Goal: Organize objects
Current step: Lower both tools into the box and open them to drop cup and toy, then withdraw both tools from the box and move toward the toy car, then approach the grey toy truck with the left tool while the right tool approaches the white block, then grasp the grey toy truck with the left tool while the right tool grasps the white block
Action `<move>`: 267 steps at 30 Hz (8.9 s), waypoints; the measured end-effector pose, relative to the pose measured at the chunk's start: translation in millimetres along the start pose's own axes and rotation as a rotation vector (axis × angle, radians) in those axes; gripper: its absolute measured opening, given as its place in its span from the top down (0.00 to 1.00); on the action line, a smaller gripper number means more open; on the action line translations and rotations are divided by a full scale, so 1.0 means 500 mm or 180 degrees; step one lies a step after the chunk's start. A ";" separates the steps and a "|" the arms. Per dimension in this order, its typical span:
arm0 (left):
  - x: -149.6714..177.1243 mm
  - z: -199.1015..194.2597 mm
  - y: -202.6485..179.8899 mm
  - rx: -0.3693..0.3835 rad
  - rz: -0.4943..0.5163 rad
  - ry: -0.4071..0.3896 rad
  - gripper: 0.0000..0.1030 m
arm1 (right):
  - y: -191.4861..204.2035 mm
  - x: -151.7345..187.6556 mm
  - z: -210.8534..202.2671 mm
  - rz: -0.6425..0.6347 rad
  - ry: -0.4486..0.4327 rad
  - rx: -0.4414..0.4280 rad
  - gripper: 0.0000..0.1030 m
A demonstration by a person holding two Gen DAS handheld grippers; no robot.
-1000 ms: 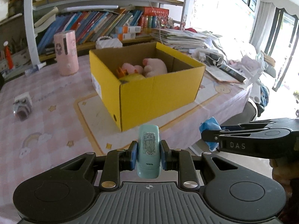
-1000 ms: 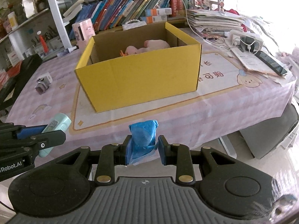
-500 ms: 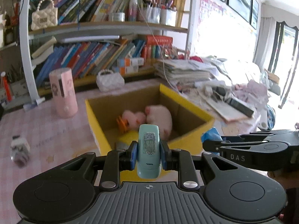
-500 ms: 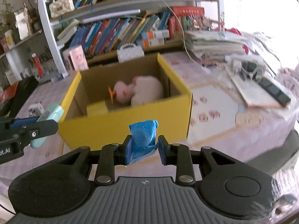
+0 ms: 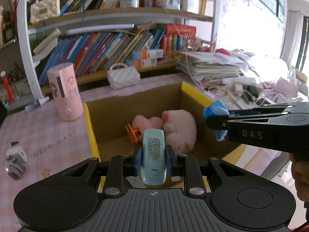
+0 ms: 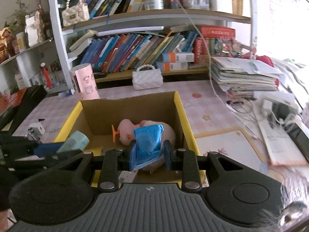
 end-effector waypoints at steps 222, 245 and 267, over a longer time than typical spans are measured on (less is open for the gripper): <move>0.129 0.078 0.596 -0.1332 -0.0774 0.0440 0.15 | 0.575 -0.096 0.406 -0.0510 0.0492 -0.0775 0.26; 0.231 -0.058 0.688 -0.1683 -0.1605 0.0465 0.40 | 0.693 -0.061 0.482 -0.0872 0.0774 -0.1150 0.26; 0.208 -0.191 0.636 -0.1632 -0.1587 0.0093 0.40 | 0.748 -0.013 0.463 -0.1052 0.0583 -0.1168 0.49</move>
Point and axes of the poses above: each gripper's, at about its wrist camera, not at the fingertips, and z roughly the way its jaws point, y to its left, x to its underside, the point moved 4 cm from there along z, roughly the way its jaws point
